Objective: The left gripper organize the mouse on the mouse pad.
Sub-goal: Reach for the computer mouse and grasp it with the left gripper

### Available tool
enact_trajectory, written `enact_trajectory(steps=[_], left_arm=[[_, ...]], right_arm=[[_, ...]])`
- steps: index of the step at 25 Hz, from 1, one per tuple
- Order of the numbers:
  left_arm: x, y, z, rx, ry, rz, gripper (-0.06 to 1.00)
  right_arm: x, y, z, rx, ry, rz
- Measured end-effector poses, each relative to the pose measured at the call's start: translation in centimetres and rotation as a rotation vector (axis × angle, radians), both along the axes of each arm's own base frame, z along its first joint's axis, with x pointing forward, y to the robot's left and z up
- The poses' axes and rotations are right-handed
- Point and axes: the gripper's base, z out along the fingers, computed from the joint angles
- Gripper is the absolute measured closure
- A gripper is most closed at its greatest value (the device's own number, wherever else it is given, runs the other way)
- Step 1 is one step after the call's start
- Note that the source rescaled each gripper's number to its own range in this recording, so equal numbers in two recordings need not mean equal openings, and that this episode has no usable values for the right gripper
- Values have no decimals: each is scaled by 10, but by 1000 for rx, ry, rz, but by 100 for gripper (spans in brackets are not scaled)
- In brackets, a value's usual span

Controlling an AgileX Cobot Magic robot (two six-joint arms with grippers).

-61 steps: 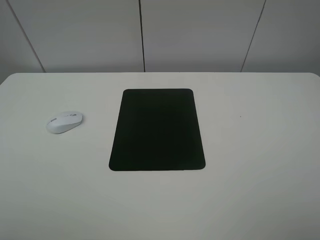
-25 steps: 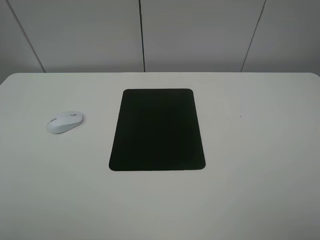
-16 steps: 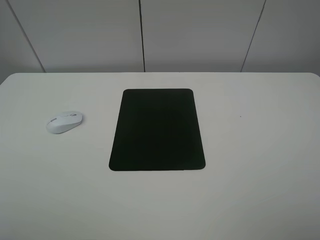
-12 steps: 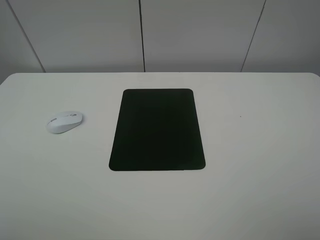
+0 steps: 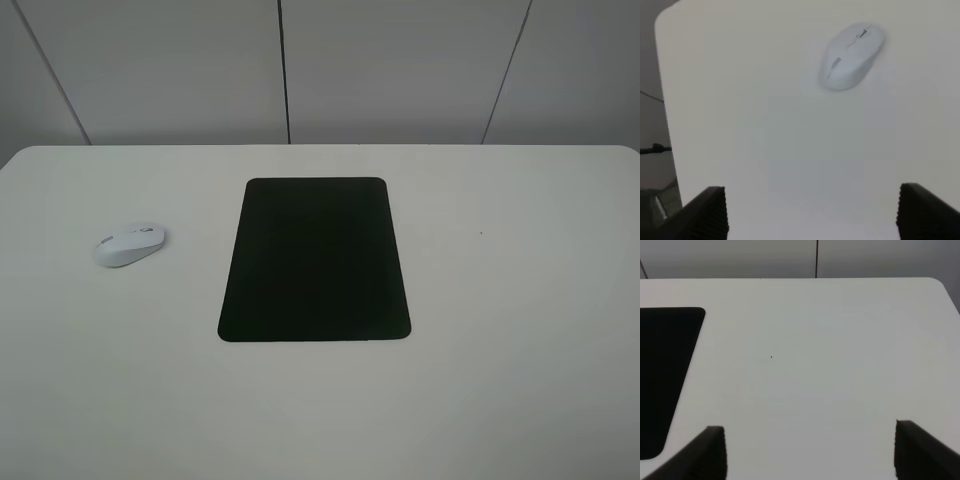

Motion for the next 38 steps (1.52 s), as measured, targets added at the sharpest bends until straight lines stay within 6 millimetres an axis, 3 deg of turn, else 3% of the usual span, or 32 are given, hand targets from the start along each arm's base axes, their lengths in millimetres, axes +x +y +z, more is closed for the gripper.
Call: enact_trajectory(steps=[4, 9, 16, 27, 32, 38], left_arm=[[49, -26, 6, 69, 92, -82, 44], [101, -55, -8, 120, 199, -158, 44], [152, -58, -41, 89, 290, -233, 44], [197, -30, -100, 143, 381, -388, 44], [207, -28, -130, 161, 455, -468, 44], [217, -25, -152, 191, 457, -521, 44]], right_arm=[[0, 0, 0, 0, 0, 0], [0, 0, 0, 0, 0, 0], [0, 0, 0, 0, 0, 0], [0, 0, 0, 0, 0, 0], [0, 0, 0, 0, 0, 0], [0, 0, 0, 1, 0, 1]])
